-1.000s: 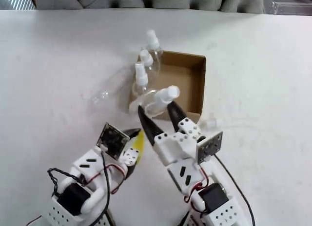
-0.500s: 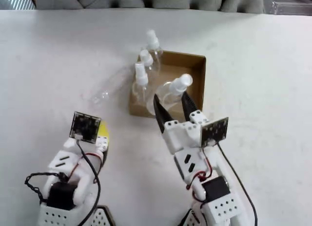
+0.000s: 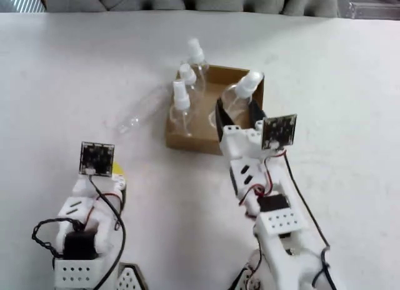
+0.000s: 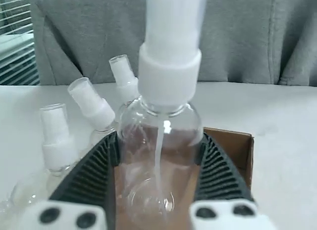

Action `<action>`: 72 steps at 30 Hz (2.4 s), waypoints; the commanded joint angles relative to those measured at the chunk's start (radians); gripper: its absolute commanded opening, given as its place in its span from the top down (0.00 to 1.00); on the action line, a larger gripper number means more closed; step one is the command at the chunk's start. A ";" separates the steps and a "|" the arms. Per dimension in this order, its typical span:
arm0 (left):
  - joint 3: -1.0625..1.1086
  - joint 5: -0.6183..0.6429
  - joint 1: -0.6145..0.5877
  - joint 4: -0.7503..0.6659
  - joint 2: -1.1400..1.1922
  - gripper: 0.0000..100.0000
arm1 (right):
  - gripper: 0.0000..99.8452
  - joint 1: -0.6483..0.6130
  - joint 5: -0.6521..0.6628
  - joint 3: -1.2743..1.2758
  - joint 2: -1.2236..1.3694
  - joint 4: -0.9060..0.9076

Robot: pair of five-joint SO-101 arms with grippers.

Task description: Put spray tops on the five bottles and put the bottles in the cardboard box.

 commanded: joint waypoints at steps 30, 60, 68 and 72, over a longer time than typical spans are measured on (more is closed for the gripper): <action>-0.002 -0.012 -0.005 0.012 -0.010 0.98 | 0.99 0.151 0.003 -0.712 0.878 -0.076; -0.002 -0.144 -0.010 0.012 -0.010 0.98 | 0.99 0.170 0.130 -0.815 1.066 -0.147; -0.002 -0.144 -0.010 0.012 -0.010 0.98 | 0.99 0.171 0.130 -0.813 1.104 -0.147; -0.002 -0.144 -0.010 0.012 -0.010 0.98 | 0.99 0.183 0.130 -0.792 1.096 -0.162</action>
